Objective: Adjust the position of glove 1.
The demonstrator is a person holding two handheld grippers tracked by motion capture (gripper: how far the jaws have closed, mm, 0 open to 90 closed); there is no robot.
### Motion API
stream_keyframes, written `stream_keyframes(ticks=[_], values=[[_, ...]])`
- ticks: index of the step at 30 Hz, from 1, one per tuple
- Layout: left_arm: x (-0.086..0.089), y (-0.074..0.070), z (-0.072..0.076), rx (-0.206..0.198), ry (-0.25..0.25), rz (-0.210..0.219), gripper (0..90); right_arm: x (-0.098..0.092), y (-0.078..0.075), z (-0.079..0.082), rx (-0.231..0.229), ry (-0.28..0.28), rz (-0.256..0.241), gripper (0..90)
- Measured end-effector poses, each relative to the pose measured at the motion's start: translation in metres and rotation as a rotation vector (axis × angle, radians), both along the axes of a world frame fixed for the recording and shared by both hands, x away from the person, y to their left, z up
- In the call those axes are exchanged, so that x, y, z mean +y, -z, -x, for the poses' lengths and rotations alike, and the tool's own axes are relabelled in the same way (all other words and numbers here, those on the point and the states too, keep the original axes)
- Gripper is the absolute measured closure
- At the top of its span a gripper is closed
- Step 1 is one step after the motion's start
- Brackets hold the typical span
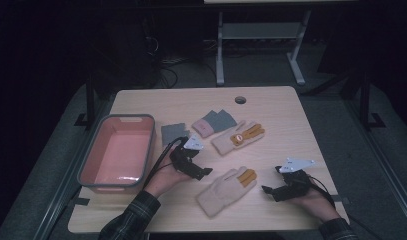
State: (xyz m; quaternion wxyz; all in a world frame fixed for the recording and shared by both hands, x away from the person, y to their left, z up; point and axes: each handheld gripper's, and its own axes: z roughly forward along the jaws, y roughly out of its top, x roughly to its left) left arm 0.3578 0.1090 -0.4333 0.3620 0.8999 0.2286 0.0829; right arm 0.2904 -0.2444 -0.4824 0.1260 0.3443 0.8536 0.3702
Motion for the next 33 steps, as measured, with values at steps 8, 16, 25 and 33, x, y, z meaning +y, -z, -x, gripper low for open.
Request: stream_keyframes(ticks=[8,16,25,33], values=[[-0.015,-0.006,-0.017,-0.016,0.001,0.027,12.4,0.000,0.000,0.000,0.000,0.000,0.000,9.5],[-0.034,-0.012,-0.034,-0.031,0.008,0.041,12.4,-0.001,0.000,-0.001,-0.005,0.001,0.005,9.6],[-0.053,-0.012,-0.050,-0.046,0.016,0.024,12.4,-0.001,0.000,-0.001,-0.003,0.003,0.005,9.6],[-0.069,-0.012,-0.066,-0.057,0.017,0.020,12.5,0.000,0.000,-0.001,-0.003,0.003,0.003,9.6]])
